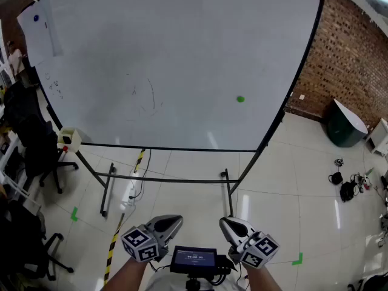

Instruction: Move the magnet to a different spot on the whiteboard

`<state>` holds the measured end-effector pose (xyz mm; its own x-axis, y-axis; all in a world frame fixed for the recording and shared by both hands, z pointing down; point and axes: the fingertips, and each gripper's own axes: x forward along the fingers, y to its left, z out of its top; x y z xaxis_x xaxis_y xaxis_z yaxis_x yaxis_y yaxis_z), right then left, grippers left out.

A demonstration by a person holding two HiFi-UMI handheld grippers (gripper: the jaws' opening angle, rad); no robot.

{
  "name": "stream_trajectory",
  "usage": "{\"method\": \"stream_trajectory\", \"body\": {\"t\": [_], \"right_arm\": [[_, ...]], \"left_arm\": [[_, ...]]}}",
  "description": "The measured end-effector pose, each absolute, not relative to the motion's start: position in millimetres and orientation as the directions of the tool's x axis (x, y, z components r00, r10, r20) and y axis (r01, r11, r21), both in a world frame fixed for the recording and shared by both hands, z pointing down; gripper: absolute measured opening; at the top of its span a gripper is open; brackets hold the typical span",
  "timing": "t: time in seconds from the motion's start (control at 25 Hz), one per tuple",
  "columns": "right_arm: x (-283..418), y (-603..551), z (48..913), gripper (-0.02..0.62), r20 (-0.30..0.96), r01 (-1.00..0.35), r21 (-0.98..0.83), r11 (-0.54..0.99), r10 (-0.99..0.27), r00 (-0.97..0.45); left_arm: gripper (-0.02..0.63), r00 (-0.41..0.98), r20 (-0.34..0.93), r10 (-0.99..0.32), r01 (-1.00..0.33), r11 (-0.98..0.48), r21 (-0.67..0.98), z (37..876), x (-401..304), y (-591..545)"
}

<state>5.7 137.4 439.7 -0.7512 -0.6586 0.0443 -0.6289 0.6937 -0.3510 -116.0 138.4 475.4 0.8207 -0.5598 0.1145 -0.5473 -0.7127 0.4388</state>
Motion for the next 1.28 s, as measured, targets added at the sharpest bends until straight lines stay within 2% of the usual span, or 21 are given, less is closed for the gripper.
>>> {"method": "stream_trajectory", "body": {"t": [0.24,0.6,0.84,1.04,1.28], "right_arm": [[-10.0,91.5,437.7,0.006,0.047,-0.629,-0.284,0.723,-0.645,-0.763],[-34.2,50.4,457.4,0.006,0.064,-0.573,-0.321,0.754,-0.587,-0.807],[-38.8,-7.7,446.7,0.006,0.047,-0.547,-0.272,0.792,-0.557,-0.829],[-29.5,-56.0,440.5,0.006,0.036,-0.547,-0.253,0.798,-0.557,-0.830],[6.3,-109.7,433.5,0.006,0.019,-0.567,-0.241,0.788,-0.580,-0.814]], "left_arm": [[0.015,0.804,0.078,-0.590,-0.569,-0.725,0.388,466.9,-135.9,92.6],[0.015,0.757,0.121,-0.642,-0.630,-0.668,0.397,479.7,-159.6,62.7],[0.015,0.723,0.135,-0.677,-0.676,-0.655,0.338,468.1,-167.6,10.5],[0.015,0.707,0.160,-0.689,-0.700,-0.650,0.295,461.8,-167.5,-36.3],[0.015,0.704,0.170,-0.689,-0.707,-0.659,0.257,450.6,-136.1,-94.0]]}}
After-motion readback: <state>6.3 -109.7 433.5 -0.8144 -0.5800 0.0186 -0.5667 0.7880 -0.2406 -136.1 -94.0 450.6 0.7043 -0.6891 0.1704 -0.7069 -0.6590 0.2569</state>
